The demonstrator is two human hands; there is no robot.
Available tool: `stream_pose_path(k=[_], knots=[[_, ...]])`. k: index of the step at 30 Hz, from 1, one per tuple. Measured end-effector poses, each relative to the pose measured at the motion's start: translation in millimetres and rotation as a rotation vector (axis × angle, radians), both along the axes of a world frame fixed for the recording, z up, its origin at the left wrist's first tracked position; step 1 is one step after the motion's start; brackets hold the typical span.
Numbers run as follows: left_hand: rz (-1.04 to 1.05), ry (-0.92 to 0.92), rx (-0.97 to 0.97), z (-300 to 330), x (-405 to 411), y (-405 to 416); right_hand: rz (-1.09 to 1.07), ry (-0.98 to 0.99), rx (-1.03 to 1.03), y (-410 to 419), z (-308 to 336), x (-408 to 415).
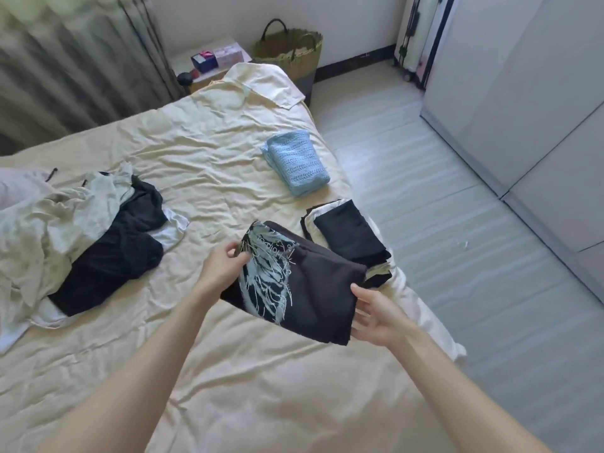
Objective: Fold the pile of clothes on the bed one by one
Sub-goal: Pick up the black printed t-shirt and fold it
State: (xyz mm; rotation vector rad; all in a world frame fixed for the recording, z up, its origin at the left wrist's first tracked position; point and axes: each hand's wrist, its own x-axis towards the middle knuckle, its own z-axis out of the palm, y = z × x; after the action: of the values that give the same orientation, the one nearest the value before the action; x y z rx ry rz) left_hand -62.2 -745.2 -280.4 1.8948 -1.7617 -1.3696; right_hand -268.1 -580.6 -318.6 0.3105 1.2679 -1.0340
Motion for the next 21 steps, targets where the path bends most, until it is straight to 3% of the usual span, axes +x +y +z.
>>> stream_pose_path(k=[9,21], knots=[[-0.336,-0.302,-0.494,-1,-120,-213,-0.268,-0.12,-0.154,-179,-16,-44],[-0.331,-0.361,-0.809,-81,-224,-353,-0.454,-0.201,-0.228,-330,-98,-94]])
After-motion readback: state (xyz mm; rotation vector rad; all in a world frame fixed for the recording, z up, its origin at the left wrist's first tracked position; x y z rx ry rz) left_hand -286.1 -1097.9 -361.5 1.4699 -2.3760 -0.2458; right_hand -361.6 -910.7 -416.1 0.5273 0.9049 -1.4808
